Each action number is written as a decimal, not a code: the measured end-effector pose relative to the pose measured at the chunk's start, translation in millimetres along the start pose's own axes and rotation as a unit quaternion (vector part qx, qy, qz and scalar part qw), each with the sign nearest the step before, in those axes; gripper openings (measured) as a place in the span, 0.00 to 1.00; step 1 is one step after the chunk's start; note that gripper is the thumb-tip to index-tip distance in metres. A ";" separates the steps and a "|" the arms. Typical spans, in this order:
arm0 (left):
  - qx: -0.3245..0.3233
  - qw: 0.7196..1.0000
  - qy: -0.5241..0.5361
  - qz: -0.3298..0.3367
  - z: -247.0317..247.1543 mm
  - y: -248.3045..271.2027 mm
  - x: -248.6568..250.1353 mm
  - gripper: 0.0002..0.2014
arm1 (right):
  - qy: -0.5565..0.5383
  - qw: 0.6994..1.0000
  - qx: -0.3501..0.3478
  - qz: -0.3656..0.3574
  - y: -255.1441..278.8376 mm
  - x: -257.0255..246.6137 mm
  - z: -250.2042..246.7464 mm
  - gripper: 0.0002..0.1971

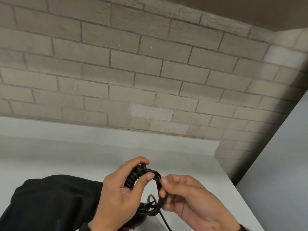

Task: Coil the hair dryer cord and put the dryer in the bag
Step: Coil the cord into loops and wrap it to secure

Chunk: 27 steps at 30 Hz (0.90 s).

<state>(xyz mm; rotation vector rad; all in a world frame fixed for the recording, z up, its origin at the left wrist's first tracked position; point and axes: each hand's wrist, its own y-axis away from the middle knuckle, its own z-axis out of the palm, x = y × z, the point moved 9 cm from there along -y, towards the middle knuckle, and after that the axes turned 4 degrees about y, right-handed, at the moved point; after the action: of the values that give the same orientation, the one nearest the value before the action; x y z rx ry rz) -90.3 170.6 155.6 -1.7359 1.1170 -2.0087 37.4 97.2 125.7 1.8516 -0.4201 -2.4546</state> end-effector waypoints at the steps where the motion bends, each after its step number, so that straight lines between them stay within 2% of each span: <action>1: 0.007 1.000 -0.012 0.010 -0.8 0.1 0.7 0.10 | -0.016 1.000 0.000 -0.006 -1.1 1.6 -0.6 0.10; 4: 0.034 0.998 -0.036 0.026 -6.0 -1.8 0.2 0.11 | -0.012 0.997 0.001 -0.071 -0.1 -4.9 1.5 0.18; 7: 0.049 0.996 -0.059 0.044 -10.6 -5.1 3.6 0.16 | 0.130 0.978 0.064 -0.149 9.8 -9.3 0.5 0.18; 8: 0.052 0.995 -0.067 0.045 -11.0 -5.8 4.4 0.16 | 0.205 0.956 0.097 -0.188 15.0 -11.6 1.5 0.16; 9: 0.054 0.995 -0.072 0.046 -10.9 -6.2 5.1 0.15 | 0.292 0.917 0.139 -0.233 21.7 -15.3 3.2 0.15; 11: 0.054 0.994 -0.075 0.053 -8.7 -7.0 6.7 0.15 | 0.434 0.819 0.209 -0.313 34.6 -19.8 10.0 0.12; 12: 0.052 0.994 -0.079 0.060 -7.2 -6.9 7.6 0.15 | 0.468 0.788 0.224 -0.332 37.5 -18.6 12.1 0.10; 13: 0.047 0.993 -0.084 0.067 -5.2 -6.8 8.5 0.16 | 0.477 0.775 0.236 -0.342 39.9 -18.3 13.5 0.09; 14: 0.042 0.992 -0.089 0.074 -2.9 -6.3 8.9 0.18 | 0.457 0.793 0.237 -0.326 39.4 -18.0 11.6 0.09; 16: 0.037 0.992 -0.095 0.080 -1.1 -5.0 8.3 0.20 | 0.374 0.870 0.207 -0.245 32.9 -18.1 1.7 0.10; 19: 0.036 0.991 -0.100 0.085 -3.2 -2.4 7.4 0.21 | 0.171 0.975 0.081 -0.117 27.2 -17.5 -2.7 0.07; 20: 0.035 0.990 -0.100 0.089 -3.9 -1.9 8.2 0.20 | 0.082 0.993 0.035 -0.083 26.2 -15.6 -0.8 0.13; 21: 0.032 0.989 -0.103 0.098 -3.8 -1.7 10.1 0.18 | -0.005 0.999 0.000 -0.053 26.1 -13.5 1.4 0.19; 23: 0.022 0.986 -0.112 0.118 -0.9 -1.8 15.3 0.15 | -0.119 0.992 -0.019 -0.021 25.2 -10.0 5.0 0.27; 25: 0.020 0.987 -0.108 0.115 0.2 -3.2 14.8 0.15 | -0.141 0.989 -0.008 -0.045 25.8 -9.3 6.0 0.31; 27: 0.036 0.991 -0.094 0.088 -4.6 -4.7 9.6 0.16 | -0.111 0.987 0.009 -0.116 25.8 -11.5 3.0 0.34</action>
<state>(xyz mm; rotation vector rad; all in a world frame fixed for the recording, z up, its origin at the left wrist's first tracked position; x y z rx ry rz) -95.7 169.4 165.9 -1.6864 1.0809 -1.7219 34.5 75.2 143.4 1.7280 -0.2450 -2.8346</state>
